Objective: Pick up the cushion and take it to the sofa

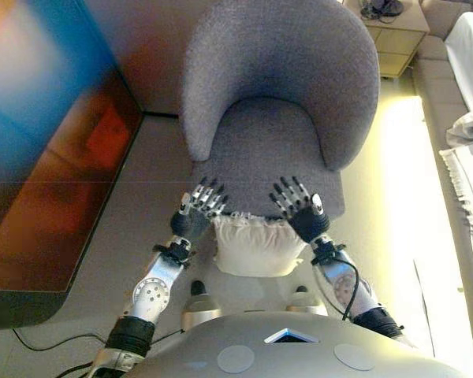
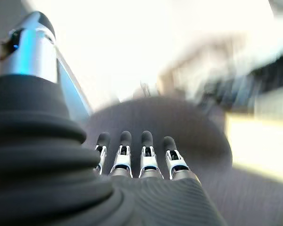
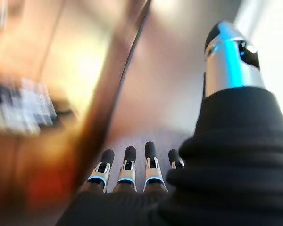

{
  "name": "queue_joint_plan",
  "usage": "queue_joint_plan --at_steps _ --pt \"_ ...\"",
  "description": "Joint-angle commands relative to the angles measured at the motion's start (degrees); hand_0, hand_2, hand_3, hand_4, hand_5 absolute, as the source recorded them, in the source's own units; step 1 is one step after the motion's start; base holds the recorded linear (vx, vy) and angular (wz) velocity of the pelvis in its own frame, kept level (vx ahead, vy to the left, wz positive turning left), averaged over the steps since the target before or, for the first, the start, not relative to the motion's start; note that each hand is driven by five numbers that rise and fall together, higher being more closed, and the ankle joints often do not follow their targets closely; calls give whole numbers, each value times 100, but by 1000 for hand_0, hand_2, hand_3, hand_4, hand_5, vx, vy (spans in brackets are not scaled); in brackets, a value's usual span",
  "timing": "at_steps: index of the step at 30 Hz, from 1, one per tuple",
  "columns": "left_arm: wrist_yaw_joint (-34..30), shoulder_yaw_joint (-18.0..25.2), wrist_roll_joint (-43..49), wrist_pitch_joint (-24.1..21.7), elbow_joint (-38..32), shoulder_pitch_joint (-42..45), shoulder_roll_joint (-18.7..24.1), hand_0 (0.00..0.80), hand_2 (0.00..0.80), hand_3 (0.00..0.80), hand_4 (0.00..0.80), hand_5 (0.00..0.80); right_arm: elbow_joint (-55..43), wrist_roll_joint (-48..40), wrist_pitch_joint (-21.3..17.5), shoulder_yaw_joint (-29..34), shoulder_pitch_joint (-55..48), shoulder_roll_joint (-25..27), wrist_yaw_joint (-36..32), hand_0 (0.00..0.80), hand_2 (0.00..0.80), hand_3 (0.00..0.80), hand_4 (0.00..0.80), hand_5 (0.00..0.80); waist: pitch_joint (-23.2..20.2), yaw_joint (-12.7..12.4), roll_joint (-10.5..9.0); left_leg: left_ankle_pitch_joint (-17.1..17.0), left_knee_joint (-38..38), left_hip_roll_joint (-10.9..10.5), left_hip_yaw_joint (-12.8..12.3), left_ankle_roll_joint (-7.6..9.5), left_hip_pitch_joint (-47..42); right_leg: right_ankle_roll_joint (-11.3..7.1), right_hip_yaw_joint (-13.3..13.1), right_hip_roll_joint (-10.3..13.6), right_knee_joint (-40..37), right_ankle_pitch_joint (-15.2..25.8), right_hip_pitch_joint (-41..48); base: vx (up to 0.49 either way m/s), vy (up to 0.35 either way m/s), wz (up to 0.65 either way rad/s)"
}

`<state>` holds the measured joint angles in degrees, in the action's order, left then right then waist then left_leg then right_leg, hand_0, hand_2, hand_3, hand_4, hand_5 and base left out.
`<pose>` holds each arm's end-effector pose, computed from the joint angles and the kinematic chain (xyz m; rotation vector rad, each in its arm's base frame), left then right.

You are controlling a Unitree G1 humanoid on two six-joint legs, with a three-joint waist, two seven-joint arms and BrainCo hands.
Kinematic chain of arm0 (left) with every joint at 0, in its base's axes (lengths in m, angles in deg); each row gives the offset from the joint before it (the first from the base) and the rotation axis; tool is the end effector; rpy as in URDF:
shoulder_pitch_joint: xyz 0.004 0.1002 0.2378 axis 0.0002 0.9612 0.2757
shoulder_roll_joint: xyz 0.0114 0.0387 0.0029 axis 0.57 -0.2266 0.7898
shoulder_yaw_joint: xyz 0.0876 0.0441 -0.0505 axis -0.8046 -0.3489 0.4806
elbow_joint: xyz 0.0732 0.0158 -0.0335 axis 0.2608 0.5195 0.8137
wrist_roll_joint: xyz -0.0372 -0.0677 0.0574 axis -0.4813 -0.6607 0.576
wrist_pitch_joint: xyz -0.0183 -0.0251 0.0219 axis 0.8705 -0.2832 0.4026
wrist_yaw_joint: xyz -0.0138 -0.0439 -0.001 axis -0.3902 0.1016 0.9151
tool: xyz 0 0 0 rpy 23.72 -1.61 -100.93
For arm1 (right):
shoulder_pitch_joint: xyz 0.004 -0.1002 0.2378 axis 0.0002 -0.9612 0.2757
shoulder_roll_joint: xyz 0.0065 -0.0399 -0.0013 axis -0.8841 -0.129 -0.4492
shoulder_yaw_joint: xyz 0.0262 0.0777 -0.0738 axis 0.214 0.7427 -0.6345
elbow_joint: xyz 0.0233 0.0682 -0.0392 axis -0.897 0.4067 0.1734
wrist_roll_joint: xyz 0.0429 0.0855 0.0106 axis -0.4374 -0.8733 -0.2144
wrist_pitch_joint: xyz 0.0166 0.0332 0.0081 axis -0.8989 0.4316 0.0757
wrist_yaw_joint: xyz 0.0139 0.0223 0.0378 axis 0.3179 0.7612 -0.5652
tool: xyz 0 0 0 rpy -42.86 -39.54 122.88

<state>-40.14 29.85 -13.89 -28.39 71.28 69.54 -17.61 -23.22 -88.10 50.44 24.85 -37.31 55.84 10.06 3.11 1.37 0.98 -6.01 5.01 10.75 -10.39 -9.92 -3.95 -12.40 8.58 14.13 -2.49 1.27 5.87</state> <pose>0.1255 0.1491 -0.0325 -1.3710 0.2444 -0.4657 0.1385 -0.1358 -0.0397 1.3984 0.2249 0.4745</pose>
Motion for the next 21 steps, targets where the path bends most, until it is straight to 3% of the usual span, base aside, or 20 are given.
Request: queue_joint_plan --at_steps 1,21 --pt "-494 31 -361 -64 -225 -156 92 0 0 0 0 0 -518 -203 -56 142 167 -158 -343 0 0 0 0 0 -56 -192 -82 246 -528 130 195 310 237 191 355 181 212 355 -282 10 -4 -5" --pt "-389 215 -177 -24 -212 -158 238 0 0 0 0 0 -522 269 -106 111 -6 82 -209 0 0 0 0 0 -123 -165 -124 219 -386 99 155 313 162 236 339 58 90 371 -289 0 0 0"
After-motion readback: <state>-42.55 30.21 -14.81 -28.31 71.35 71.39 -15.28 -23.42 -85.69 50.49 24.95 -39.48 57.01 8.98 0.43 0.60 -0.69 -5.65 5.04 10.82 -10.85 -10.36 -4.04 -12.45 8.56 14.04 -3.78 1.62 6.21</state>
